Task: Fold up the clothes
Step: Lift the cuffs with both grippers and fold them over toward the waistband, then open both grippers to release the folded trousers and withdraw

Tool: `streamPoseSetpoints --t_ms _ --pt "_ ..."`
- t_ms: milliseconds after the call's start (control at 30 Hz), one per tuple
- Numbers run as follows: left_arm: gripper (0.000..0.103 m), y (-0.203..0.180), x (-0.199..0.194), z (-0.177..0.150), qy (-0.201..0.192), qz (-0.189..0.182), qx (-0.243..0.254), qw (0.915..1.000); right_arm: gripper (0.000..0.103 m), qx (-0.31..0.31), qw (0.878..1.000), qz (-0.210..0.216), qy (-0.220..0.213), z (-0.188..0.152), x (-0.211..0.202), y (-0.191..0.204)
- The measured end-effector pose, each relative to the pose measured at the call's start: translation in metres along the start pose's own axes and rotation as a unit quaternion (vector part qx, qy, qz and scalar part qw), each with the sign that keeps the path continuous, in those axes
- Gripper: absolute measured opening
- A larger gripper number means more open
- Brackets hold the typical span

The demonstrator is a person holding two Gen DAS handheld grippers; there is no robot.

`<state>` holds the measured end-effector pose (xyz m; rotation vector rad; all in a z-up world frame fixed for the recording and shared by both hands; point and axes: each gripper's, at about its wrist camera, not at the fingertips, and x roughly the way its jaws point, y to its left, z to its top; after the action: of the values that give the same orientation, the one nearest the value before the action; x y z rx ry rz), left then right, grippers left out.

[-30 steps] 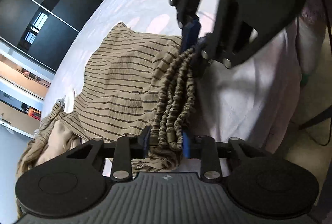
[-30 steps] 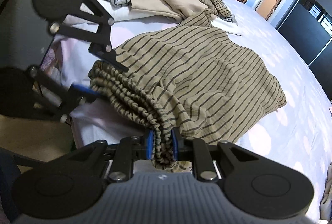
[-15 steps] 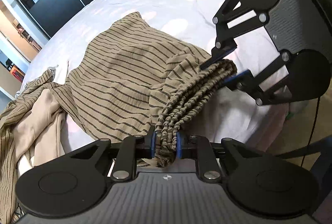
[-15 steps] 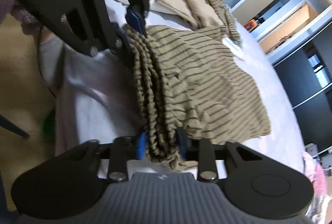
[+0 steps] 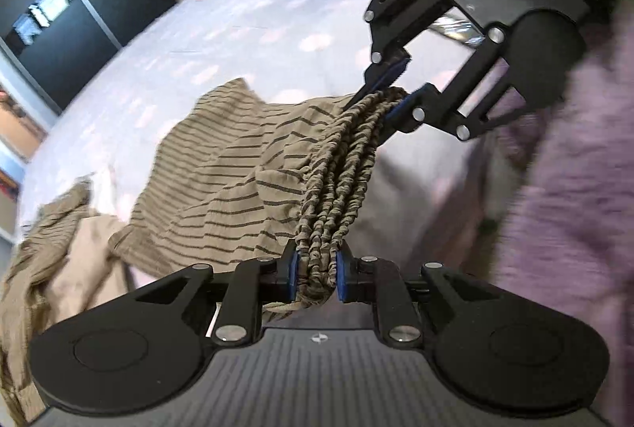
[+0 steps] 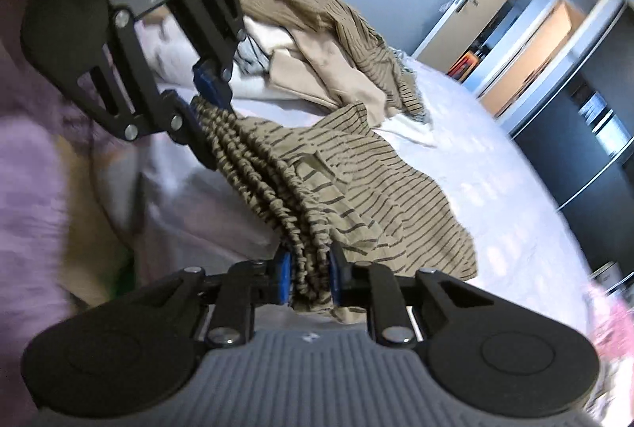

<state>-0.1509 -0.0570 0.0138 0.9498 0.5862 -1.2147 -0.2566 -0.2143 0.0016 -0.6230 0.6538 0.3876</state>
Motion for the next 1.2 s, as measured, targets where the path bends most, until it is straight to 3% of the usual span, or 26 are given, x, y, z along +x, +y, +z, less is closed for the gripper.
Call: streamPoseSetpoints --t_ms 167,267,567,767,867,1200 --pt "0.015 -0.007 -0.024 0.007 0.001 -0.081 0.003 0.9967 0.02 0.018 0.999 0.048 -0.003 0.0 -0.038 -0.003" --pt "0.015 0.006 -0.026 0.009 -0.002 -0.1 -0.017 0.9948 0.02 0.031 0.997 0.063 -0.012 0.001 -0.051 -0.009" --pt "0.017 0.085 -0.008 0.025 -0.031 -0.084 -0.094 0.9915 0.02 0.065 0.996 0.047 -0.031 0.016 -0.033 -0.045" --pt "0.021 0.141 0.018 0.038 -0.043 -0.041 -0.155 0.986 0.02 0.094 0.995 0.031 -0.022 0.04 0.015 -0.094" --pt "0.023 0.164 0.047 0.033 -0.025 -0.03 -0.192 0.9805 0.02 0.12 0.992 0.03 -0.015 0.051 0.047 -0.119" --pt "0.028 0.242 0.142 0.017 0.035 0.009 -0.314 0.9489 0.021 0.225 0.972 0.048 0.052 0.064 0.187 -0.173"
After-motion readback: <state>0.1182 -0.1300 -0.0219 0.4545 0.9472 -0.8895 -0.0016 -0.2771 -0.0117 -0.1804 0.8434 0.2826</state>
